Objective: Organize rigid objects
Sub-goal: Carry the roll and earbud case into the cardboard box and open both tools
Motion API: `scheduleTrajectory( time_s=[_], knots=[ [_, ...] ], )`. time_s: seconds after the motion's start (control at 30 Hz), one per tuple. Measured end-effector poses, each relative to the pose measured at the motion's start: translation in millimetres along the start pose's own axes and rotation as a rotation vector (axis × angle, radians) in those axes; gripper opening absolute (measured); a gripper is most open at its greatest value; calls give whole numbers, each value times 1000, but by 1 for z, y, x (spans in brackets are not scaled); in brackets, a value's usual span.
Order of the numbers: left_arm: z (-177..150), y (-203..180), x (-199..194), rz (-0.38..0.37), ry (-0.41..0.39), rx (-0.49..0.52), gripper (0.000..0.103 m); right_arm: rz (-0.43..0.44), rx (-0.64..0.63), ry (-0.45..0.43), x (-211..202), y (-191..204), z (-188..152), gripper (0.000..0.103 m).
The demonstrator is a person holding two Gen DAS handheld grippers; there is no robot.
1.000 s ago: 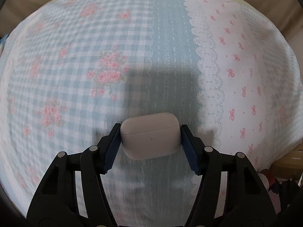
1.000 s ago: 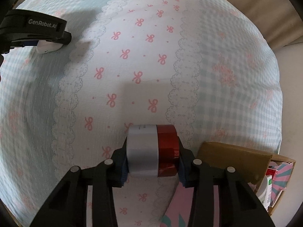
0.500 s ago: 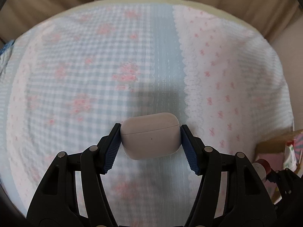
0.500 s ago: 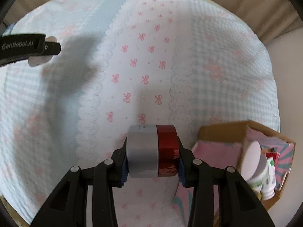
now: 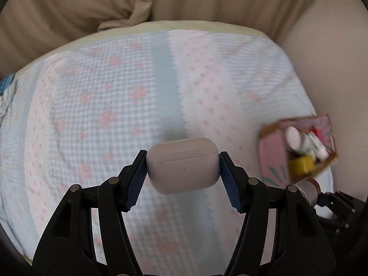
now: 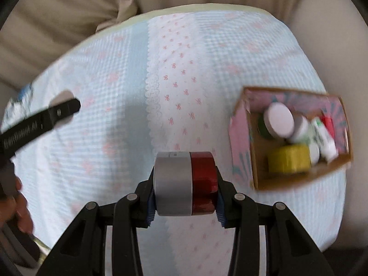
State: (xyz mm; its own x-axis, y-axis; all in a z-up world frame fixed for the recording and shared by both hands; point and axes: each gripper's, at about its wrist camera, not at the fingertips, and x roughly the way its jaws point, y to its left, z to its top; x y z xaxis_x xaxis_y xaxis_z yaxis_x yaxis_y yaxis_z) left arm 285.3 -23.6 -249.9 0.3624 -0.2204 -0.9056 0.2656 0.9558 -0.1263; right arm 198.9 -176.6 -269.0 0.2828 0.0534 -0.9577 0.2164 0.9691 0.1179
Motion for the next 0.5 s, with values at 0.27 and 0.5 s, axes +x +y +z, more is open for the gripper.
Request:
scheduleTrajectory(
  time_s=[0.27, 0.5],
  knots=[
    [-20, -69, -39, -80, -5, 88, 59, -20, 147, -48, -68, -59, -40, 38],
    [-26, -134, -51, -114, -17, 109, 59, -41, 236, -94, -107, -134, -49, 38]
  ],
)
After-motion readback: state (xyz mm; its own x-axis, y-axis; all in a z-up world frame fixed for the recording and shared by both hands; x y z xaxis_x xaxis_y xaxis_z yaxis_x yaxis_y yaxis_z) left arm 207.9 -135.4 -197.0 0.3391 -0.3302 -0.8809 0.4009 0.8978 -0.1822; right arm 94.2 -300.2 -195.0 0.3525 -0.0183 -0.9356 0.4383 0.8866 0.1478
